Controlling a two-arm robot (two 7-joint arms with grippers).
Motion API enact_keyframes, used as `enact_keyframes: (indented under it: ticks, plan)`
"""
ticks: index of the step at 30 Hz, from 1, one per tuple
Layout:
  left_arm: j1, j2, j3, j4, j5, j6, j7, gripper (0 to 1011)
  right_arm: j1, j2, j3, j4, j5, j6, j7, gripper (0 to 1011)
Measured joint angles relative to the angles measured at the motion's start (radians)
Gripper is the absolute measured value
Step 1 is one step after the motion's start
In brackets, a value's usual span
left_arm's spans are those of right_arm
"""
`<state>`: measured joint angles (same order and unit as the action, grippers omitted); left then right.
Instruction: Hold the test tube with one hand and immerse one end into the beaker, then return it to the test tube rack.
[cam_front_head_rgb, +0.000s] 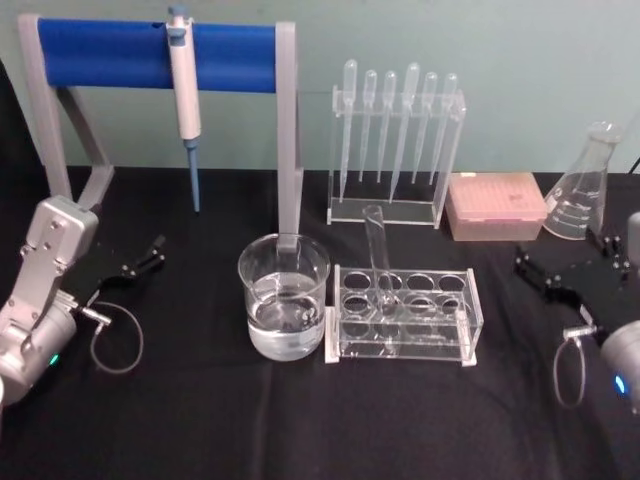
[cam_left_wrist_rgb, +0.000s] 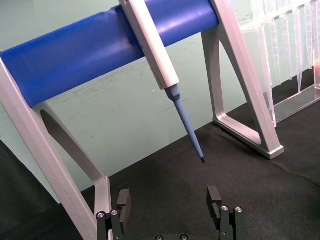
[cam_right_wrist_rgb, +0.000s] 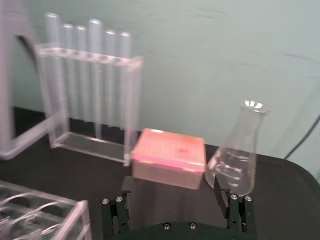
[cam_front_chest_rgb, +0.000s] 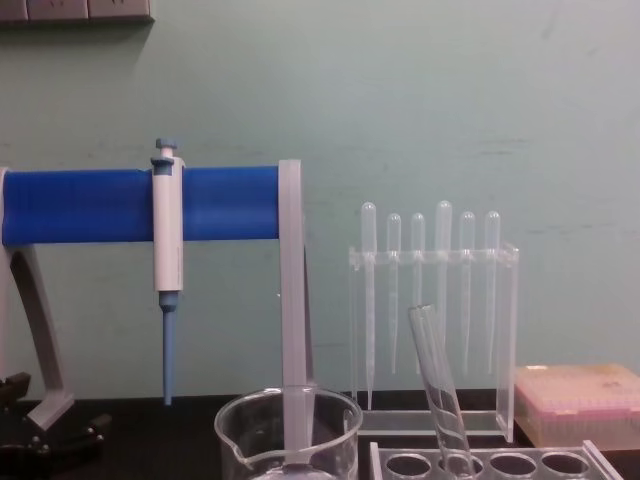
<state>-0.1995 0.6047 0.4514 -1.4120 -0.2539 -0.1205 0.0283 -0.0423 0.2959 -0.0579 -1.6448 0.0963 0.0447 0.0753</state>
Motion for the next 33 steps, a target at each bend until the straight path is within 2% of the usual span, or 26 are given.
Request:
enact_keyframes:
  ticks: [1, 2, 5, 7, 10, 33]
  plan:
    - [0.000, 0.000, 0.000, 0.000, 0.000, 0.000, 0.000, 1000, 0.027, -0.010, 0.001, 0.042, -0.005, -0.017, -0.003, 1002]
    - [0.000, 0.000, 0.000, 0.000, 0.000, 0.000, 0.000, 1000, 0.027, -0.010, 0.001, 0.042, -0.005, -0.017, -0.003, 1002]
    - [0.000, 0.000, 0.000, 0.000, 0.000, 0.000, 0.000, 1000, 0.090, -0.029, -0.005, 0.134, -0.015, -0.042, -0.002, 1002]
    - [0.000, 0.000, 0.000, 0.000, 0.000, 0.000, 0.000, 1000, 0.148, -0.045, -0.016, 0.218, -0.024, -0.067, 0.012, 1002]
    - [0.000, 0.000, 0.000, 0.000, 0.000, 0.000, 0.000, 1000, 0.191, -0.053, -0.031, 0.277, -0.039, -0.091, 0.031, 1002]
    - [0.000, 0.000, 0.000, 0.000, 0.000, 0.000, 0.000, 1000, 0.173, -0.050, -0.025, 0.252, -0.033, -0.082, 0.028, 1003]
